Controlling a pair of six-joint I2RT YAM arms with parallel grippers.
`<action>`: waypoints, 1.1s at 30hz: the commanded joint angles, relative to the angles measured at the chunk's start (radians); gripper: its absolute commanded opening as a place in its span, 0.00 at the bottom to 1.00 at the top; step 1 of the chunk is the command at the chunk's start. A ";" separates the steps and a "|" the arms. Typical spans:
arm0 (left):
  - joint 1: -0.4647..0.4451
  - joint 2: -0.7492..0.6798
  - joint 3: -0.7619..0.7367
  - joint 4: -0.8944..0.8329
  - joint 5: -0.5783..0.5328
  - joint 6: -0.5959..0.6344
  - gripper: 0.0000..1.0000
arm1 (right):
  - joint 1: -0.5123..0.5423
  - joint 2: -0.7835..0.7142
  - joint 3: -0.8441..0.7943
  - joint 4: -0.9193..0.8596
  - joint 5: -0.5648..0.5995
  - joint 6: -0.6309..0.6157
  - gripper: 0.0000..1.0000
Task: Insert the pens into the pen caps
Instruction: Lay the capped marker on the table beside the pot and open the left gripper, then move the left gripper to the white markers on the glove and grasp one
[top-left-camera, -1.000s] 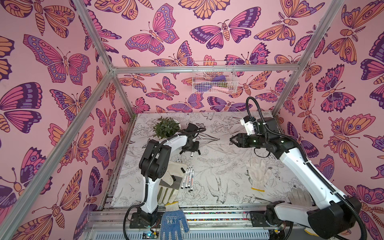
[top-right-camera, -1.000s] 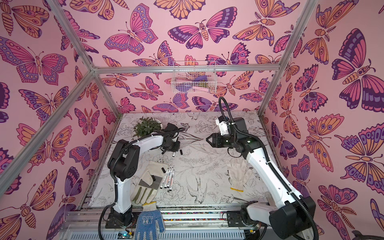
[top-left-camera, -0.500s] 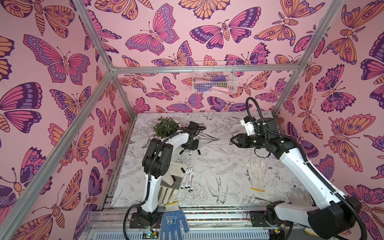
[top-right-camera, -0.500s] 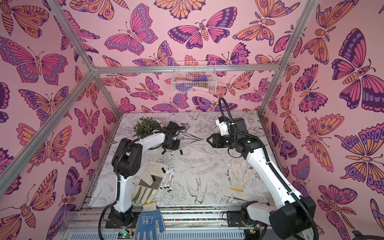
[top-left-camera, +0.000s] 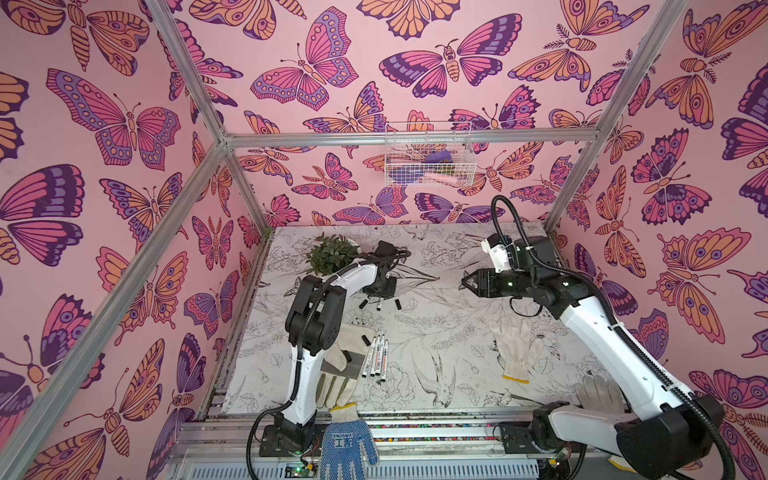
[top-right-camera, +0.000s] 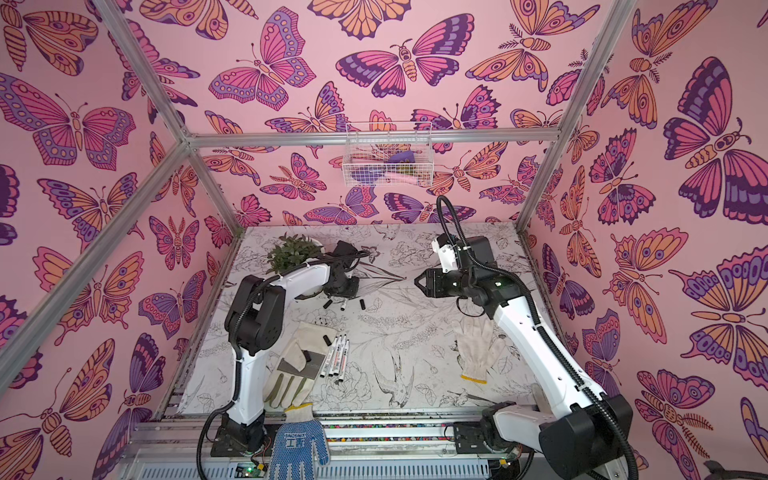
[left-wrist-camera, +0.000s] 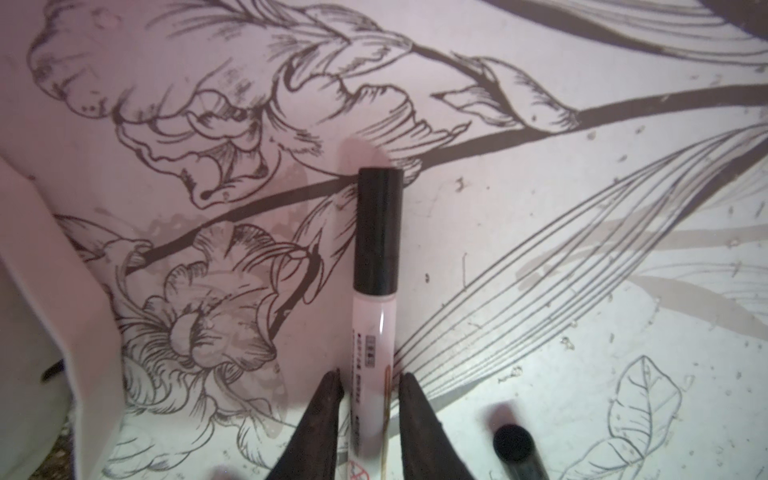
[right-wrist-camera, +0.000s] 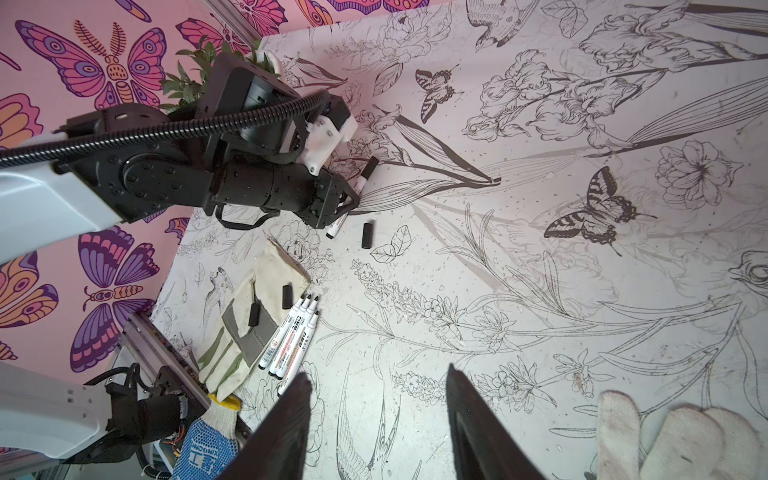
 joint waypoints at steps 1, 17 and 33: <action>0.010 -0.018 -0.020 -0.034 0.008 -0.007 0.34 | -0.003 -0.012 -0.003 -0.019 0.004 -0.023 0.55; 0.007 -0.378 -0.181 0.049 0.014 -0.060 0.48 | -0.002 0.013 -0.008 0.005 -0.030 -0.016 0.55; -0.273 -0.880 -0.825 0.110 -0.047 -0.259 0.47 | 0.023 0.066 -0.001 0.027 -0.022 -0.029 0.54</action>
